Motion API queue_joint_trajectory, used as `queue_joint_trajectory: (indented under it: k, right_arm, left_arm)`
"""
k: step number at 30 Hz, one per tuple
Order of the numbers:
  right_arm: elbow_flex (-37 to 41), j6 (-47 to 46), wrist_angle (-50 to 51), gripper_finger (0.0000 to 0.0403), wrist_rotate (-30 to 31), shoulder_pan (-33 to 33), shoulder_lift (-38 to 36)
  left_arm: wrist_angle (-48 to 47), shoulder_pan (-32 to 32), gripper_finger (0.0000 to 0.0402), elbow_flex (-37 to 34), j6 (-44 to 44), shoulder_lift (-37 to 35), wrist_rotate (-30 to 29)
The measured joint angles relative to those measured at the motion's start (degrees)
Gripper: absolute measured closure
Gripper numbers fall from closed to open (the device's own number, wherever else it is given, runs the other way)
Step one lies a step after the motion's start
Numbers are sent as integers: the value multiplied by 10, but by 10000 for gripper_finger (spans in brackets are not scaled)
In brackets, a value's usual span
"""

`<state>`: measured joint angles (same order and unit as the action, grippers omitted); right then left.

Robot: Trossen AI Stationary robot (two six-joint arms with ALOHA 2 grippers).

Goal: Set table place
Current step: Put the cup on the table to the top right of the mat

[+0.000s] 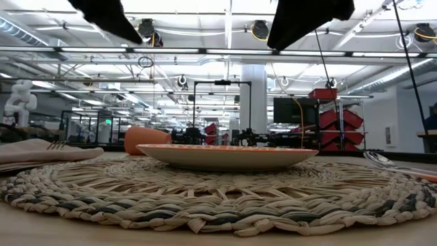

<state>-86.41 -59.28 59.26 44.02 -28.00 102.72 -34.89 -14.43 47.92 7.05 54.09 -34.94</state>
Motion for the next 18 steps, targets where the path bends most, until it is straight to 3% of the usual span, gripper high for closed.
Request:
queue_joint_trajectory:
  k: [3, 8, 10, 15, 18]
  right_arm:
    - [0, 35, -1, 307, 0, 13, 0]
    - [0, 72, -2, 307, -1, 27, 0]
    - [0, 80, -3, 307, -2, 29, 0]
    - [0, 105, -3, 307, -5, 28, 0]
    - [0, 117, -3, 307, -5, 23, 0]
  left_arm:
    - [14, 98, 379, -9, -1, 9, 87]
    - [24, 264, 379, -35, -16, 23, 127]
    - [35, 328, 379, -52, -16, 23, 180]
    - [89, 456, 374, -107, 0, 14, 297]
    - [107, 513, 349, -131, 6, 12, 360]
